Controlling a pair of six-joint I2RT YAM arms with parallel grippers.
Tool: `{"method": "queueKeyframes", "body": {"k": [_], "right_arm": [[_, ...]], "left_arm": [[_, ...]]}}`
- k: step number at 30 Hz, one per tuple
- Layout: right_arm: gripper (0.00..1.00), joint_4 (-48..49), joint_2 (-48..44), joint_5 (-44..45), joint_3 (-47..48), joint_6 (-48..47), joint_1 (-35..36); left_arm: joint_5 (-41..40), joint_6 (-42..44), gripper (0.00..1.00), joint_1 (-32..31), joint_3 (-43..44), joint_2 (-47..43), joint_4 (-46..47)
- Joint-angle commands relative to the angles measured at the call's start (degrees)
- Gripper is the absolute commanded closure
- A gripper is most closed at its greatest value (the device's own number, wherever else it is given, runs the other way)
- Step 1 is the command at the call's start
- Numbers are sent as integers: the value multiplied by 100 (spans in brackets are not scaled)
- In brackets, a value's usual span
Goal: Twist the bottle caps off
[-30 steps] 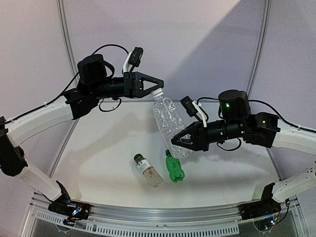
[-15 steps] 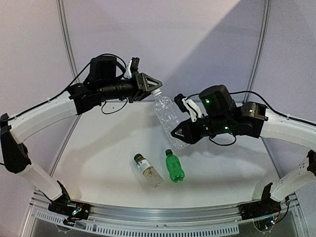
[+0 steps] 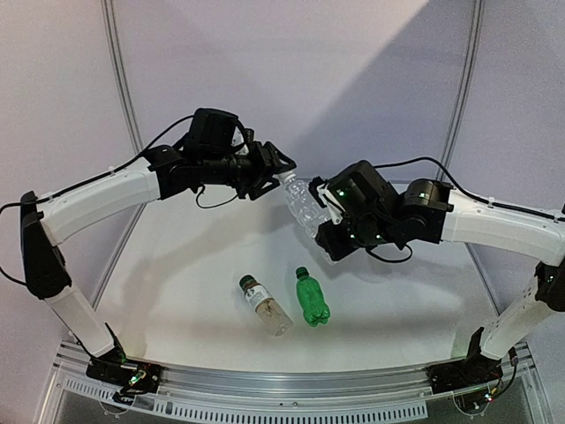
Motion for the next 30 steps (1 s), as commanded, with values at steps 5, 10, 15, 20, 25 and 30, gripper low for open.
{"method": "queueKeyframes", "body": {"k": [5, 10, 15, 20, 25, 30], "right_arm": [[100, 966, -802, -313, -712, 158, -72], [100, 1199, -1161, -1054, -1021, 141, -74], [100, 1643, -1400, -2515, -1102, -6, -77], [100, 2025, -1460, -3447, -1089, -43, -74], [100, 2025, -1317, -3696, -986, -4, -79], [100, 1943, -1193, -3730, -873, -12, -82]], "left_arm": [[184, 1120, 1, 186, -284, -781, 32], [1344, 1849, 1, 505, -1233, -1601, 1325], [2558, 2366, 1, 557, -1551, -1853, 2063], [3110, 2263, 1, 542, -1641, -1776, 2691], [3393, 2202, 8, 493, -1518, -1570, 2890], [3540, 2264, 24, 426, -1422, -1457, 2910]]}}
